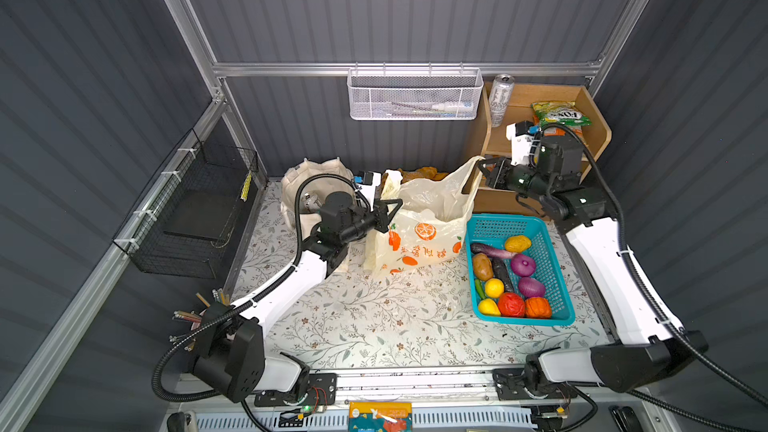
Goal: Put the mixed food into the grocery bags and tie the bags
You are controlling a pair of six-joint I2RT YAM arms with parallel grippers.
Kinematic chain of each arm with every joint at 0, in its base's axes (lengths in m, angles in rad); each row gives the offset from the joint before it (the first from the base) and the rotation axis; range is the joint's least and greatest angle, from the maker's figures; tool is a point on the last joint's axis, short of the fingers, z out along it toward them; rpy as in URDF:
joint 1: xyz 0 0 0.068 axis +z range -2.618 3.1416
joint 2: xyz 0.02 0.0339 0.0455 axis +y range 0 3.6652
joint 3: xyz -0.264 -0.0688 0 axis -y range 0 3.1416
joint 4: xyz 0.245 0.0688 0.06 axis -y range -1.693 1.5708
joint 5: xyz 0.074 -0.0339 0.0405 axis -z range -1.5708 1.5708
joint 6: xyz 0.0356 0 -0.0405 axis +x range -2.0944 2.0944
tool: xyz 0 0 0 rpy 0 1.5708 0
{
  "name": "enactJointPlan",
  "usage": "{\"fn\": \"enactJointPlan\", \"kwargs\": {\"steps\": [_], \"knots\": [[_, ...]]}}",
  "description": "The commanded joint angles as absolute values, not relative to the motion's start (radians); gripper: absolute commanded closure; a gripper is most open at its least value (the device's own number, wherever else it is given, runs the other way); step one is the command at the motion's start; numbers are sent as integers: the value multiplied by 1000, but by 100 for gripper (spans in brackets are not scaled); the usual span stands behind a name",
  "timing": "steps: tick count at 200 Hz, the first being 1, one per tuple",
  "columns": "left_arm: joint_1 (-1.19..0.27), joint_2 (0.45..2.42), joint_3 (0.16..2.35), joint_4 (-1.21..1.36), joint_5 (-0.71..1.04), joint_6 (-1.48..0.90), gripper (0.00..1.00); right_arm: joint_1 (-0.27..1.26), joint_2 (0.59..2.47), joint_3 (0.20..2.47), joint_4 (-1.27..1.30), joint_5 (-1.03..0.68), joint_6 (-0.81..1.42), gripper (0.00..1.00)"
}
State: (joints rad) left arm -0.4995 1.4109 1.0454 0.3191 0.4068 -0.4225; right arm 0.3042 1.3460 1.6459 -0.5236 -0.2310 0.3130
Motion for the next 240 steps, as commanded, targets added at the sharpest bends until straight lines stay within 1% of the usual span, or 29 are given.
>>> {"fn": "enactJointPlan", "kwargs": {"steps": [1,14,23,35,48,57,74,91,114,128,151,169,188,205,223,240], "knots": [[-491,1447,1116,161,374,-387,100,426,1334,1605,-632,-27,137,100],[-485,1474,1166,88,358,-377,100,442,1388,1662,-742,-50,96,100],[-481,1491,1197,49,360,-377,100,483,1402,1676,-767,-14,58,100],[-477,1517,1243,1,374,-384,100,536,1399,1638,-743,73,0,100],[-477,1532,1265,-13,406,-393,100,535,1417,1623,-760,138,-22,100],[-477,1534,1265,-1,418,-401,100,537,1411,1606,-752,156,-47,100],[-476,1549,1280,-23,442,-388,100,539,1357,1533,-663,185,-60,100],[-477,1570,1301,-51,484,-368,100,543,1317,1520,-619,239,-59,100],[-477,1592,1301,-41,510,-370,100,561,1224,1463,-480,192,-35,100],[-477,1614,1297,-3,543,-370,100,572,1232,1491,-479,147,-23,100],[-477,1653,1271,134,623,-394,100,625,1232,1495,-440,159,-30,100],[-477,1679,1248,209,638,-437,100,630,1233,1492,-426,158,-7,100],[-477,1701,1234,203,607,-436,100,627,1274,1495,-468,160,-21,100],[-477,1717,1246,134,561,-415,100,623,1301,1469,-502,116,-26,100],[-477,1722,1274,48,530,-400,91,620,1309,1399,-490,116,-41,100],[-479,1707,1300,-40,493,-360,93,618,1299,1354,-480,73,-58,100]]}}
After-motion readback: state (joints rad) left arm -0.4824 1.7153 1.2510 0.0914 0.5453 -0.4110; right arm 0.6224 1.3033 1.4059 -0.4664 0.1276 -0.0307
